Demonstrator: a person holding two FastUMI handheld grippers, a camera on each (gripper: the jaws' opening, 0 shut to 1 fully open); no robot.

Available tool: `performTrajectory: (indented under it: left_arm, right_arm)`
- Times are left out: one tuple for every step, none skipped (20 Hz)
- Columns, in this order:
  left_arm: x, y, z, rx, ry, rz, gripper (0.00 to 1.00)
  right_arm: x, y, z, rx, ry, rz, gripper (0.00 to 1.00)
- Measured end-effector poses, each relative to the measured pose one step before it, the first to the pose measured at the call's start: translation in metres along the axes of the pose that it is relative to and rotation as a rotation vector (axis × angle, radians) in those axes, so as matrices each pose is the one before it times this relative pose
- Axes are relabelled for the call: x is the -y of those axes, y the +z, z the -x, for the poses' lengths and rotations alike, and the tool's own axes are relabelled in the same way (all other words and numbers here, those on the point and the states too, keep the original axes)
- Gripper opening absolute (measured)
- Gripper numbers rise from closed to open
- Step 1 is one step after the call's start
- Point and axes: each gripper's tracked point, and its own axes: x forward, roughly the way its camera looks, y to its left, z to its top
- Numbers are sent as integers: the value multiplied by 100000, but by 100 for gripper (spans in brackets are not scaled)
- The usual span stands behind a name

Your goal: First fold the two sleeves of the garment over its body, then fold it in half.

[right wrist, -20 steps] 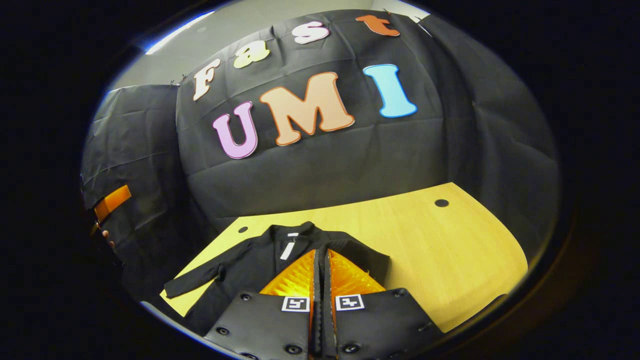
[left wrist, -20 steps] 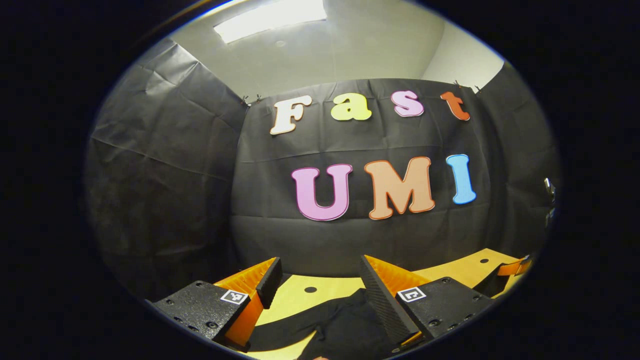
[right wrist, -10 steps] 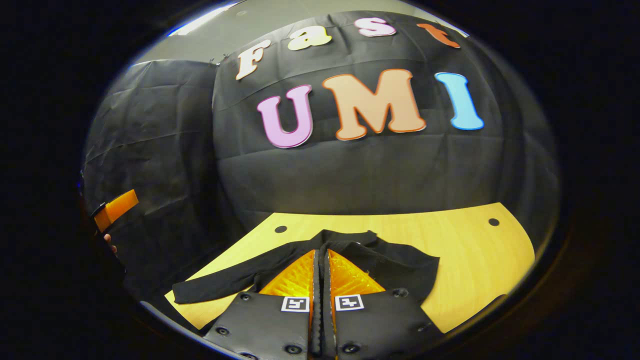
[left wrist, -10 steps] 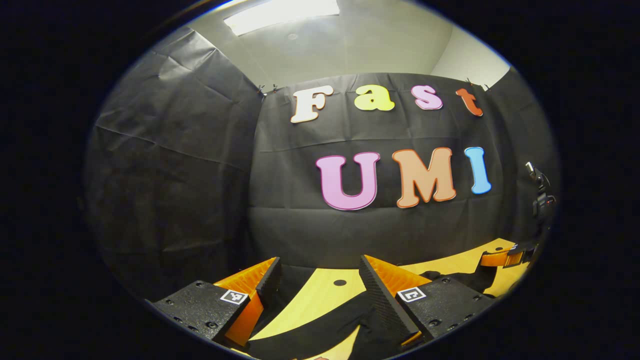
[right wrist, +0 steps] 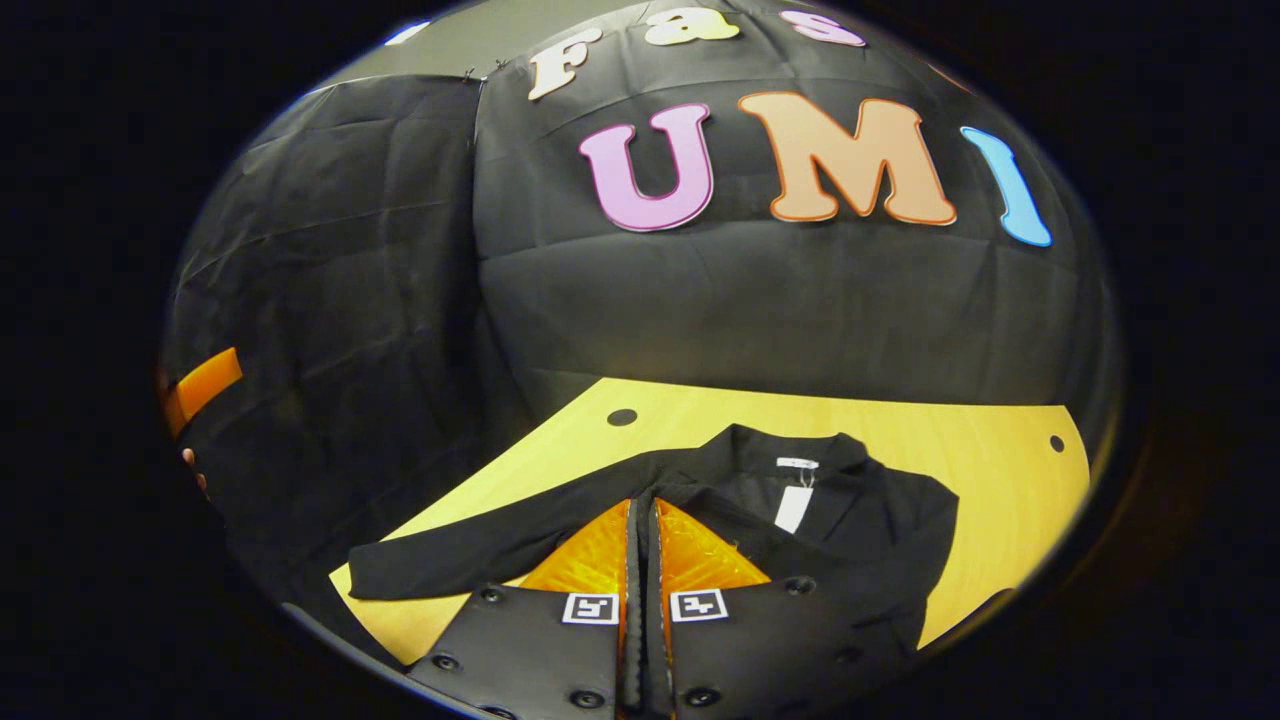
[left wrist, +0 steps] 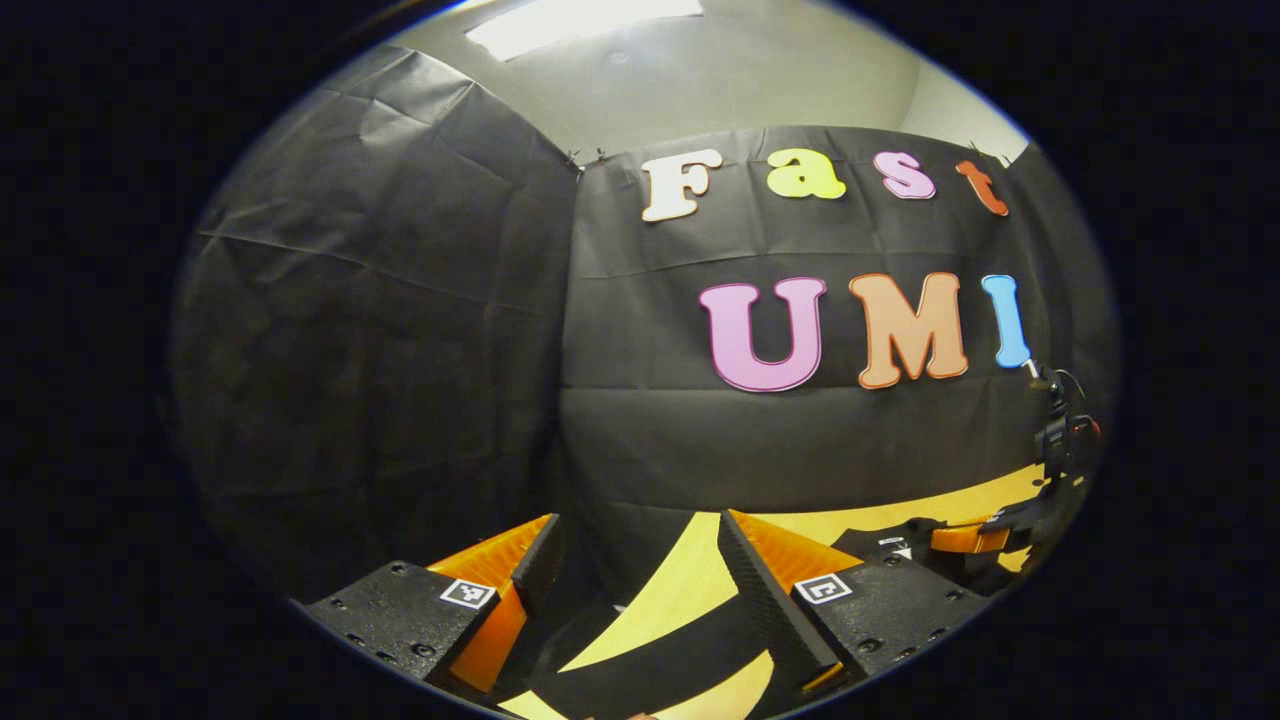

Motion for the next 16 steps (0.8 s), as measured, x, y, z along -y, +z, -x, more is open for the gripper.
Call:
performTrajectory:
  left_arm:
    - [-947,-293,407,-592,1448,-93,96]
    - [-668,-421,155,-975,1359,-20,96]
    - [-528,-447,76,-1149,1279,16,96]
    - [-591,-335,135,-1231,1117,-16,96]
    - [-582,-518,144,-1126,1129,-51,93]
    - [-495,-353,146,-934,942,-128,94]
    - [-416,-224,93,-687,827,-393,95]
    - [-414,-201,184,-448,718,-666,96]
    - [-353,-297,-68,-561,390,-911,96]
    - [-143,-331,-76,-875,274,-922,96]
    - [182,-185,-145,-881,-296,-544,96]
    - [62,-290,-156,-968,-455,-126,93]
    - [-255,-735,-220,-1385,-531,37,96]
    - [-207,-522,-315,-1126,-577,65,96]
    - [-143,-715,-284,-1032,-757,116,96]
    - [165,-359,-245,-922,-1083,20,96]
  right_arm:
    - [-607,-312,-850,-1393,539,945,5]
    - [-556,-406,-854,-1518,640,989,5]
    - [-483,-611,-967,-1210,299,916,5]
    - [-420,-350,-874,-1569,510,653,4]
    - [-470,-490,-871,-1562,325,456,5]
    - [-457,-360,-932,-1328,39,678,5]
    - [-423,-364,-820,-1045,-55,798,5]
    - [-372,13,-720,-246,-324,986,5]
    - [-278,-65,-508,-257,-334,712,5]
    - [-573,-12,-118,163,1312,-435,5]
    - [-775,500,-9,2556,2133,-1111,12]
    - [-343,1108,346,4075,307,149,34]
    - [247,692,654,5156,-944,1675,55]
    - [387,1708,1411,4954,-1691,1792,76]
    - [361,1108,1351,4125,-1873,1443,98]
    - [538,1187,1326,3643,-1544,630,98]
